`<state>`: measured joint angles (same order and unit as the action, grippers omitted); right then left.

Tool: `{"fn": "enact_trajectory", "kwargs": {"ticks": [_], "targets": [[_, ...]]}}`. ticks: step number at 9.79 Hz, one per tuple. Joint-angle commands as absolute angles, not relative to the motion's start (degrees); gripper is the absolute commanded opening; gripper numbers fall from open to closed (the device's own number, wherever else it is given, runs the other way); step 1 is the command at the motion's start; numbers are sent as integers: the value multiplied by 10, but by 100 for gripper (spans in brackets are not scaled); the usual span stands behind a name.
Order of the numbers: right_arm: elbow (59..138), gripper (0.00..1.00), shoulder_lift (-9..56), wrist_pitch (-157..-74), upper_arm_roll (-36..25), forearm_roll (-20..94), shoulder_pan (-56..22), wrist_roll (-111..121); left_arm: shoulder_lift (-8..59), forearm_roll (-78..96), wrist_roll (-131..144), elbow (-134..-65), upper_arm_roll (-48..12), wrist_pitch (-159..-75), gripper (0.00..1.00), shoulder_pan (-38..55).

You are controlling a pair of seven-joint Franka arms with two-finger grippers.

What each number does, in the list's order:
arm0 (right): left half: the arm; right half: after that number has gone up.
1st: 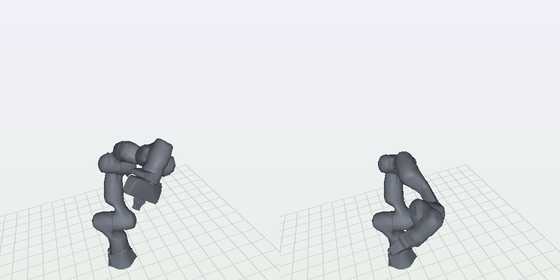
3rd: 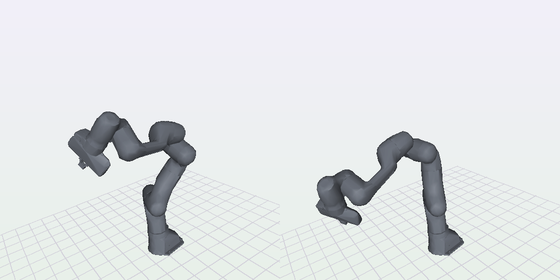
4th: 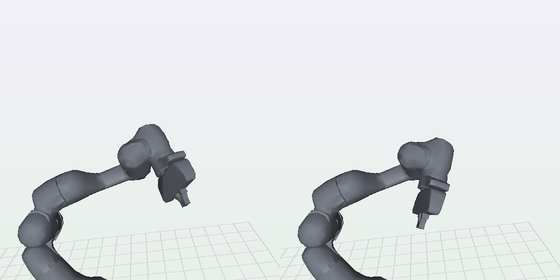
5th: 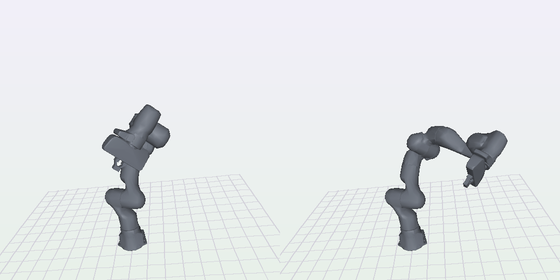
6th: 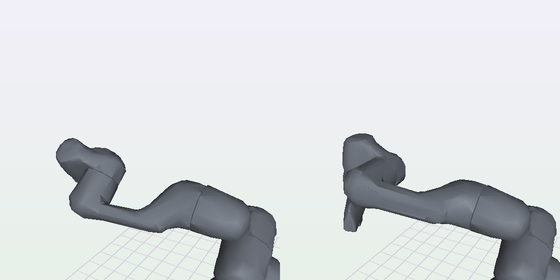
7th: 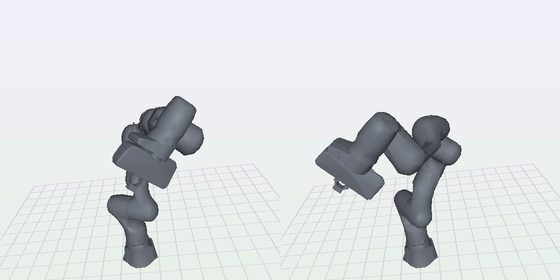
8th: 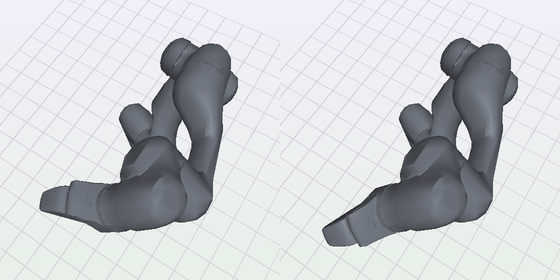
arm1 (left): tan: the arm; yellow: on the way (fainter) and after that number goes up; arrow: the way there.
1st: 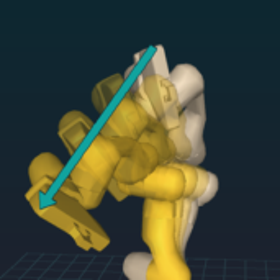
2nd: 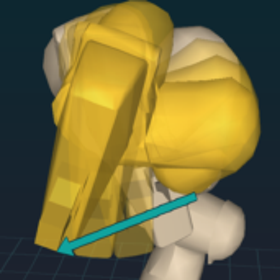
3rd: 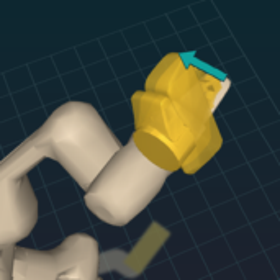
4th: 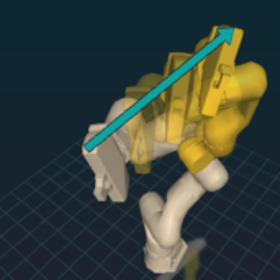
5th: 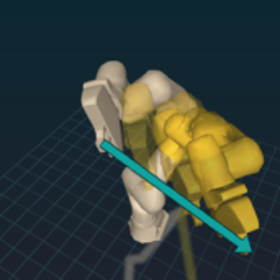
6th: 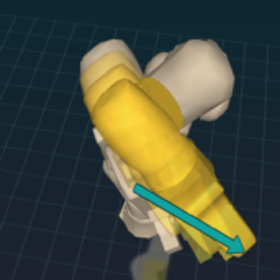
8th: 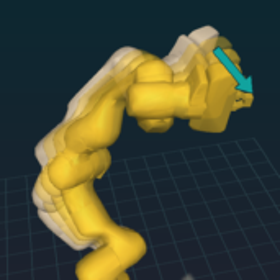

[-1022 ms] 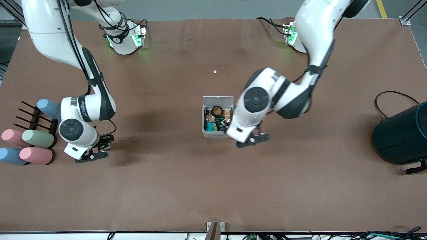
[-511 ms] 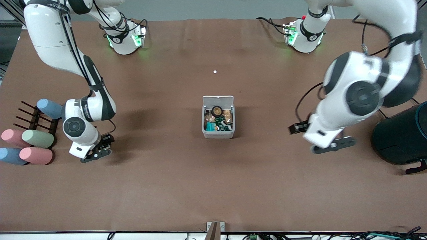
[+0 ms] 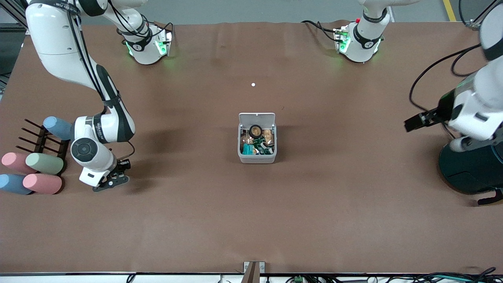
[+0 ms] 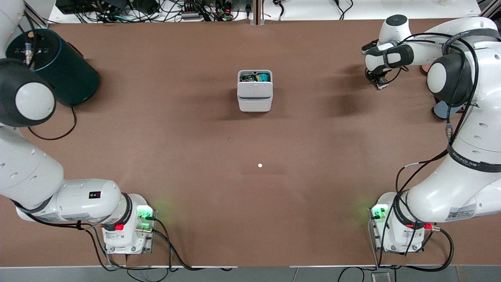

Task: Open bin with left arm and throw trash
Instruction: 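Grasp the black Face packet with the right gripper while the left gripper withdraws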

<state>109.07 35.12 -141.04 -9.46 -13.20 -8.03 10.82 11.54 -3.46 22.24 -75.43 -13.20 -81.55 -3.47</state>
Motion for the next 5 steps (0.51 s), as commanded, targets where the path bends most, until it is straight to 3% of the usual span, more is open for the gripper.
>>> {"fn": "enact_trajectory", "kwargs": {"ticks": [1,4,5], "targets": [[1089,35,340,-1378,-85,-111,-77,111,61,-19,194,-799,-137,-818,100,-45],[1000,35,333,-1229,-54,21,-83,108,21,22,198,-847,-137,-841,100,-45],[986,37,333,-1220,-43,67,-91,102,6,22,186,-872,-137,-859,100,-47]]}}
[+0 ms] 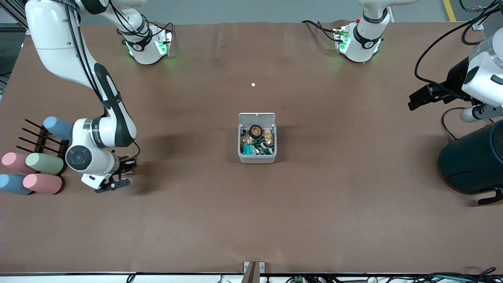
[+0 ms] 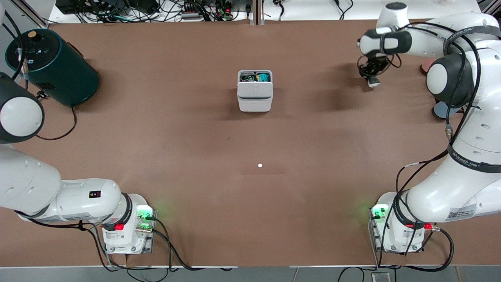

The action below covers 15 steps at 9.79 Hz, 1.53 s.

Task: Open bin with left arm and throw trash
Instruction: 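Grasp the black Face packet with the right gripper while the left gripper withdraws, then carry the packet over the bin and release it with the right gripper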

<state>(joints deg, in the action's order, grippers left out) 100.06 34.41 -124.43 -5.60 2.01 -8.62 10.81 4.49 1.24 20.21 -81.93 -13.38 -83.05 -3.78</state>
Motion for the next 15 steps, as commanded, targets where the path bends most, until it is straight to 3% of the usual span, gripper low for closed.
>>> {"fn": "enact_trajectory", "kwargs": {"ticks": [1,4,6,8,15], "targets": [[981,38,332,-1221,-27,109,-93,85,8,21,178,-872,-134,-861,100,-50],[943,37,323,-1220,71,139,-97,-143,-2,22,144,-874,-117,-860,100,-47],[937,37,323,-1229,122,140,-104,-275,-15,15,128,-875,-33,-851,100,16],[927,37,323,-1249,157,140,-129,-390,-18,15,105,-875,-9,-851,100,33],[900,38,351,-1332,181,119,-235,-496,-18,-6,26,-871,-5,-853,100,23]]}}
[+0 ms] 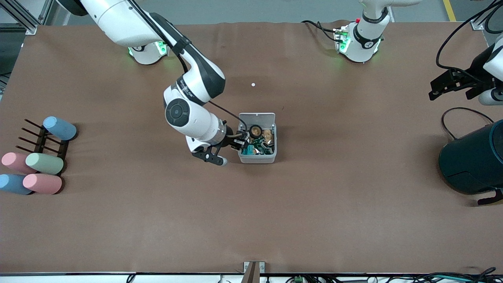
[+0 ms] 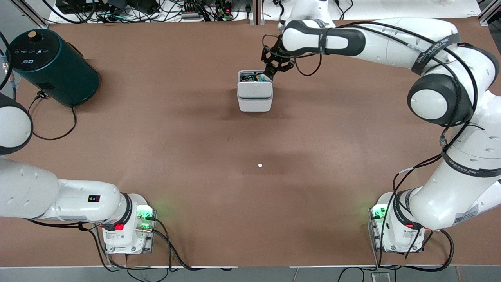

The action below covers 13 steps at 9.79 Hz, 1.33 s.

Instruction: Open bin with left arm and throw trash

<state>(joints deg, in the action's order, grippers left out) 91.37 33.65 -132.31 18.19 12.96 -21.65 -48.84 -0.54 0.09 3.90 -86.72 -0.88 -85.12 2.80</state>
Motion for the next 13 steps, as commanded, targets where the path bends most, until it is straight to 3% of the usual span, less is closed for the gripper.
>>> {"fn": "enact_trajectory", "kwargs": {"ticks": [1,2,3,4,5,6,10,13], "targets": [[900,38,355,-1332,181,73,-240,-497,-18,-1,25,-871,-6,-853,100,15],[901,42,358,-1332,181,50,-241,-497,-17,1,25,-871,-6,-852,100,14],[901,54,358,-1332,181,49,-241,-497,-17,1,26,-871,-6,-852,100,14],[901,79,358,-1332,181,49,-239,-497,-17,1,25,-871,-6,-852,100,13],[901,94,357,-1332,181,50,-237,-497,-17,1,26,-873,-5,-850,100,13],[900,99,357,-1331,181,50,-236,-497,-16,1,25,-872,-5,-850,100,13],[901,99,321,-1321,181,51,-192,-450,-12,1,26,-870,-5,-852,100,13],[907,100,263,-1197,133,51,-157,-292,-11,1,30,-871,-5,-853,100,14]]}}
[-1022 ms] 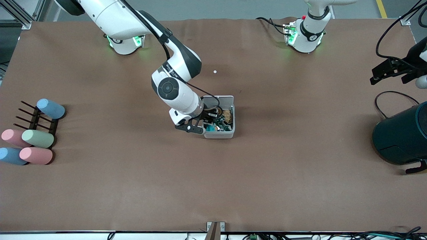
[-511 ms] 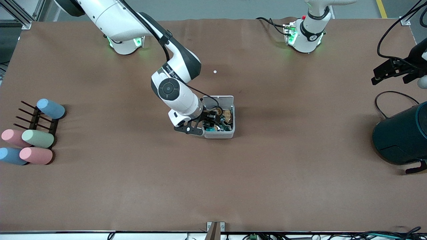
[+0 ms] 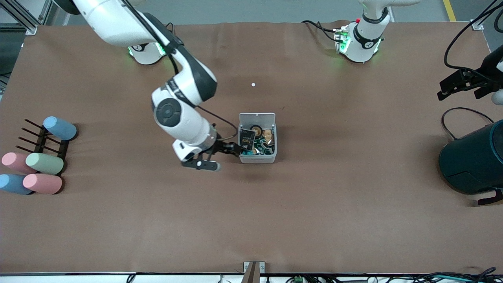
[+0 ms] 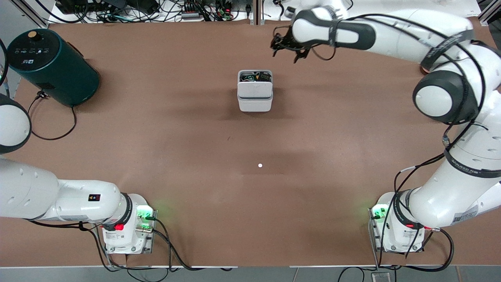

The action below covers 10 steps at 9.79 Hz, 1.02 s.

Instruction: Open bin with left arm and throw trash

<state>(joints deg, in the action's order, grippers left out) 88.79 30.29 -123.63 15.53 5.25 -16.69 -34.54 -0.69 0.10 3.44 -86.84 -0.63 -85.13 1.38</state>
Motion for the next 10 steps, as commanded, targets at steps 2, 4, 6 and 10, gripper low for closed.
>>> {"fn": "enact_trajectory", "kwargs": {"ticks": [2,4,6,10], "targets": [[909,100,216,-1114,84,52,-140,-190,-8,2,32,-871,-6,-853,100,13],[928,100,152,-1083,35,53,-114,-151,-5,2,38,-871,-6,-855,100,15],[937,100,100,-1042,-2,53,-84,-66,-5,2,39,-871,-6,-855,100,14],[926,100,31,-997,-86,48,-88,-49,-5,1,46,-871,-6,-854,100,16]]}}
